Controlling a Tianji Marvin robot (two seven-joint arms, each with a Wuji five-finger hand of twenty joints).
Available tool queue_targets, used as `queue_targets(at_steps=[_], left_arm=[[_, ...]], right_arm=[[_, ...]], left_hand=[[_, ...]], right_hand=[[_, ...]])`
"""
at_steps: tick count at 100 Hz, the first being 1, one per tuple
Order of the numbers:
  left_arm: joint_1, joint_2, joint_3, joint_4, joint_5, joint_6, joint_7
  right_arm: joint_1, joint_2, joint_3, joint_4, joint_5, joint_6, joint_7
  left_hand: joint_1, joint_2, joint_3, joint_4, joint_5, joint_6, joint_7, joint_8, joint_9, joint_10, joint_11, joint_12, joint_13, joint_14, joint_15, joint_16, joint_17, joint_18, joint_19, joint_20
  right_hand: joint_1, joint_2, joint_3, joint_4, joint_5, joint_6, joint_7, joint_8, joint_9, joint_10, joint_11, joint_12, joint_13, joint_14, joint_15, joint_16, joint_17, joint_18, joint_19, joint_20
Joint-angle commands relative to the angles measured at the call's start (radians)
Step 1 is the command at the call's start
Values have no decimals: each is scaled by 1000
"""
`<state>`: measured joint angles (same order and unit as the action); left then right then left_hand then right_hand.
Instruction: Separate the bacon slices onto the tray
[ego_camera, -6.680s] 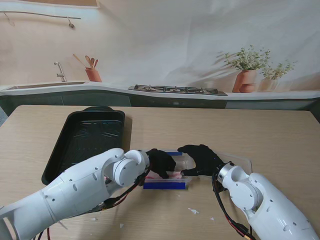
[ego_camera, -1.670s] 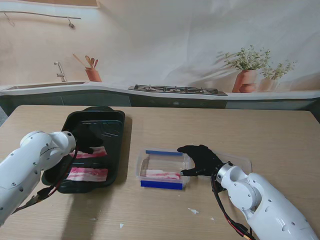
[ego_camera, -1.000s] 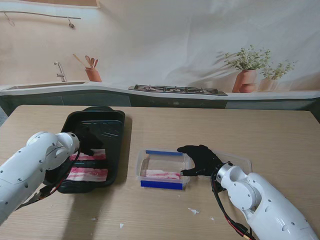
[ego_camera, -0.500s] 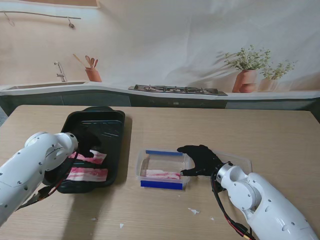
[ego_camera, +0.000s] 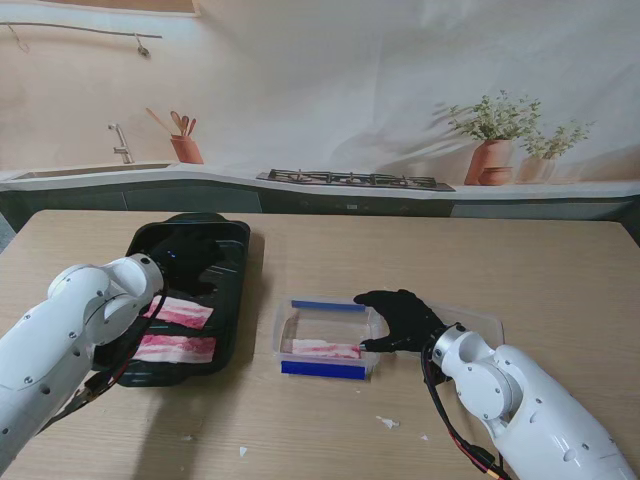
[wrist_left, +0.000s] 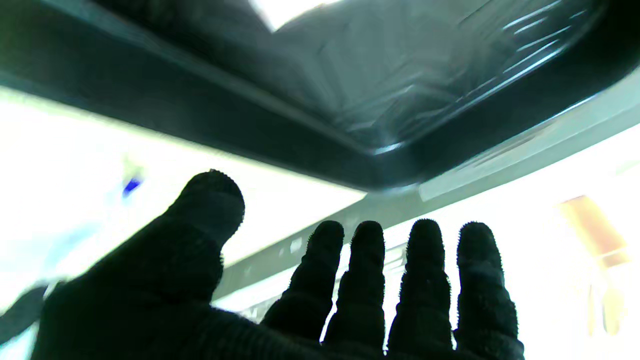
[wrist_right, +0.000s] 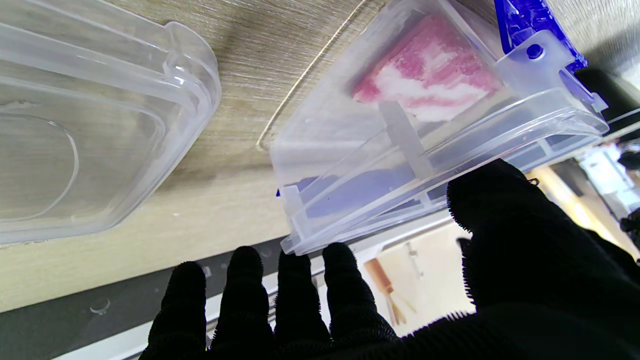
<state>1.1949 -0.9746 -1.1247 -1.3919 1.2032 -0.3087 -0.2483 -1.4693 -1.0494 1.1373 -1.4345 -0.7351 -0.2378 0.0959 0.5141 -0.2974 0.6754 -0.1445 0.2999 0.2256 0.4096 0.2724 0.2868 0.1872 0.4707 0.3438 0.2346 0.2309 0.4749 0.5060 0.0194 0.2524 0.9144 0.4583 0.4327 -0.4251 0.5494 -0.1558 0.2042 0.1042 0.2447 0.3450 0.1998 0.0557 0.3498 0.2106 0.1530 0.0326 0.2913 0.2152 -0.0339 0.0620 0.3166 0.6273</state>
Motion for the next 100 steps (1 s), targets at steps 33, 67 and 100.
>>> queue_targets(at_steps=[33, 67, 100], left_arm=[[-10, -57, 111, -207, -386, 110, -96], [-103, -86, 322, -209, -644, 322, -139], [-193, -131, 505, -110, -806, 454, -116]], right_arm=[[-2, -7, -2, 9, 6, -18, 8], [-8, -7, 7, 7, 7, -26, 4], [-9, -8, 12, 7, 8, -29, 1]], left_hand=[[13, -3, -53, 52, 186, -6, 137, 72, 241, 6, 94, 82, 222, 33, 138, 90, 179, 15, 162, 83], [75, 32, -104, 67, 386, 8, 171, 89, 445, 47, 87, 109, 385, 81, 135, 112, 255, 106, 112, 60], [94, 61, -151, 78, 369, 65, 0, 5, 352, 100, -11, 17, 283, 132, 28, 27, 243, 128, 88, 50]], right_hand=[[-6, 3, 9, 48, -3, -4, 12, 0, -19, -10, 20, 2, -25, -33, 5, 8, 2, 2, 1, 19], [-6, 4, 8, 48, -2, -5, 13, 0, -19, -10, 22, 3, -25, -34, 6, 9, 1, 1, 1, 19], [-5, 3, 10, 48, -1, -3, 13, 0, -19, -16, 24, 3, -25, -34, 10, 10, 2, 0, 1, 20]])
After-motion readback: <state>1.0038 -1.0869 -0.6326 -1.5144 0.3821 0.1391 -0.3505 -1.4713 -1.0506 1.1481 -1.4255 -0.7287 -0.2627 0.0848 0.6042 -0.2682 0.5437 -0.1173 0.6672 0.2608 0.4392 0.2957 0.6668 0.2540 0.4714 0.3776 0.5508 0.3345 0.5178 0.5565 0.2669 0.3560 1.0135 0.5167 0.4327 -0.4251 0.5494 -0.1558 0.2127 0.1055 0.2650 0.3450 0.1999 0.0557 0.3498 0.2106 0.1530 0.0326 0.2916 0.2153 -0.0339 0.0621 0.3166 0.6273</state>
